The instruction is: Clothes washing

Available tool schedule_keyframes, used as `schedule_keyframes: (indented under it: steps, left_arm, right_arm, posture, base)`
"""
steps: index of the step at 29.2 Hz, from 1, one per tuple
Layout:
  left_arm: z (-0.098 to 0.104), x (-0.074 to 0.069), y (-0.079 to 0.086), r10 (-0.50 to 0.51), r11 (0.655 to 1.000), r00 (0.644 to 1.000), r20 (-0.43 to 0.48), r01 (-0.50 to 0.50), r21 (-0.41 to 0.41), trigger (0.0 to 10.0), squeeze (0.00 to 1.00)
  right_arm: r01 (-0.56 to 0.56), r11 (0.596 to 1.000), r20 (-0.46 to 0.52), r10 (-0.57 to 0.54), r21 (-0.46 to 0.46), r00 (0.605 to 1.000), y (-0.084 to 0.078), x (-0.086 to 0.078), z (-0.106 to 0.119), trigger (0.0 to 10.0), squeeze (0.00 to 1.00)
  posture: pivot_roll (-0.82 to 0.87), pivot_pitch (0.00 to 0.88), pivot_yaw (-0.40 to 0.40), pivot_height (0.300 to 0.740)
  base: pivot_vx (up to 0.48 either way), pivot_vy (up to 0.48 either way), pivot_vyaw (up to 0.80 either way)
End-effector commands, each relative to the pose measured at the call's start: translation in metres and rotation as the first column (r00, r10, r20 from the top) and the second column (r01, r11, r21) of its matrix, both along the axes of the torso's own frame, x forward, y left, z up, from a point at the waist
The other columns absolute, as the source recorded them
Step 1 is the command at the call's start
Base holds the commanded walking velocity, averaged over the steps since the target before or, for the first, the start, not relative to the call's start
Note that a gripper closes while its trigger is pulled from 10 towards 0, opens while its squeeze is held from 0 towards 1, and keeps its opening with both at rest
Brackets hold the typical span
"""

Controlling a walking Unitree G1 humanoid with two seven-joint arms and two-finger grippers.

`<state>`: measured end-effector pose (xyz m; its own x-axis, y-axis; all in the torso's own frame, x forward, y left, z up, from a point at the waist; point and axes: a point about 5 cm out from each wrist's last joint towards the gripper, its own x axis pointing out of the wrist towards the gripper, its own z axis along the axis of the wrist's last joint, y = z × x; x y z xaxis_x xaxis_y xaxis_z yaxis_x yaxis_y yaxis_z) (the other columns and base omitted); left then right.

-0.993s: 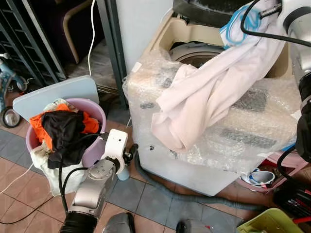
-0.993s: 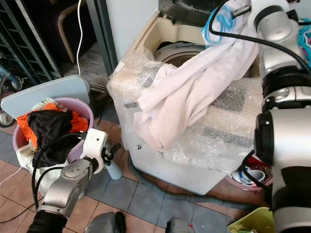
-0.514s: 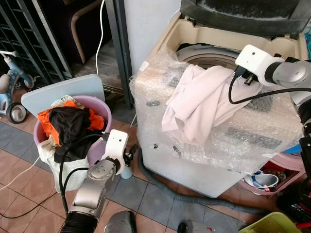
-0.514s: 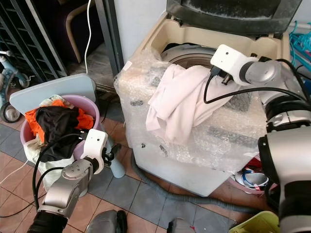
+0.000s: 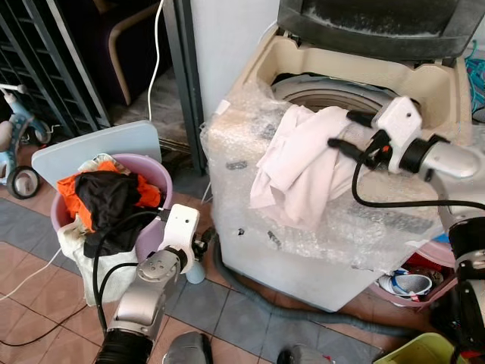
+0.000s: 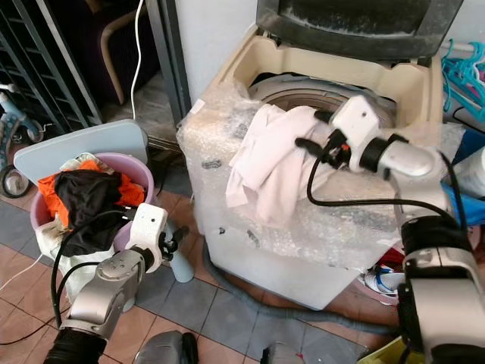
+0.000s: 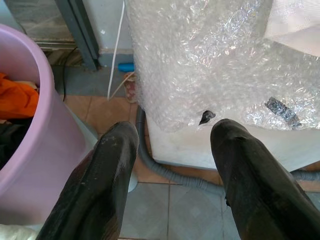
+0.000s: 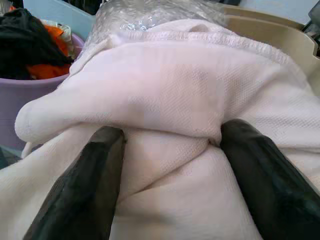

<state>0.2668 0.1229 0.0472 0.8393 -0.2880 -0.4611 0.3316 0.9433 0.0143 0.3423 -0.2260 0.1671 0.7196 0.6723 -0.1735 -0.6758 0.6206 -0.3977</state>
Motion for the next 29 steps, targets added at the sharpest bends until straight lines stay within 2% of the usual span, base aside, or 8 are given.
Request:
schedule_keyframes:
  steps: [1, 10, 11, 12, 13, 14, 19, 29]
  left_arm:
    - [-0.001, -0.001, 0.002, -0.007, 1.000, 1.000, -0.006, 0.007, 0.011, 10.0, 0.00]
    - [-0.003, -0.003, 0.003, -0.010, 1.000, 1.000, -0.013, 0.011, 0.014, 10.0, 0.00]
    - [-0.003, -0.003, 0.003, -0.010, 1.000, 1.000, -0.015, 0.010, 0.014, 10.0, 0.00]
    - [-0.003, -0.003, 0.003, -0.010, 1.000, 1.000, -0.016, 0.010, 0.013, 10.0, 0.00]
    - [-0.003, -0.003, 0.003, -0.010, 1.000, 1.000, -0.016, 0.010, 0.013, 10.0, 0.00]
    - [-0.003, -0.003, 0.003, -0.010, 1.000, 1.000, -0.017, 0.010, 0.013, 10.0, 0.00]
    - [-0.002, -0.004, 0.004, -0.007, 1.000, 1.000, -0.019, 0.008, 0.015, 10.0, 0.00]
    - [-0.002, -0.004, 0.005, -0.007, 1.000, 1.000, -0.020, 0.008, 0.019, 10.0, 0.00]
  right_arm:
    - [-0.018, 0.999, -0.013, 0.019, 0.045, 1.000, 0.003, -0.004, 0.004, 10.0, 1.00]
    - [0.054, 0.998, 0.029, -0.053, -0.038, 0.998, -0.003, -0.016, 0.003, 10.0, 1.00]
    - [0.097, 0.993, 0.052, -0.094, -0.065, 0.994, -0.003, -0.016, 0.000, 10.0, 0.22]
    - [0.119, 0.989, 0.067, -0.114, -0.084, 0.991, -0.001, -0.016, -0.003, 6.4, 0.00]
    - [0.135, 0.986, 0.077, -0.127, -0.095, 0.989, 0.002, -0.016, -0.007, 1.9, 0.00]
    - [0.148, 0.984, 0.083, -0.139, -0.101, 0.987, 0.006, -0.016, -0.010, 0.0, 0.00]
    - [0.192, 0.967, 0.106, -0.176, -0.166, 0.979, 0.036, -0.021, -0.035, 0.0, 0.00]
    - [0.196, 0.981, 0.016, -0.196, -0.007, 0.980, 0.082, -0.030, -0.058, 0.0, 0.00]
  posture:
    - [-0.07, 0.031, 0.041, 0.740]
    - [-0.08, 0.038, 0.034, 0.740]
    - [-0.07, 0.039, 0.034, 0.740]
    - [-0.07, 0.041, 0.034, 0.740]
    - [-0.07, 0.041, 0.034, 0.740]
    - [-0.07, 0.042, 0.035, 0.740]
    - [-0.07, 0.048, 0.037, 0.740]
    - [-0.06, 0.053, 0.038, 0.740]
  base:
    - [0.000, 0.000, 0.00]
    - [0.000, 0.000, 0.00]
    - [0.000, 0.000, 0.00]
    - [0.000, 0.000, 0.00]
    - [0.000, 0.000, 0.00]
    - [0.000, 0.000, 0.00]
    - [0.000, 0.000, 0.00]
    - [0.000, 0.000, 0.00]
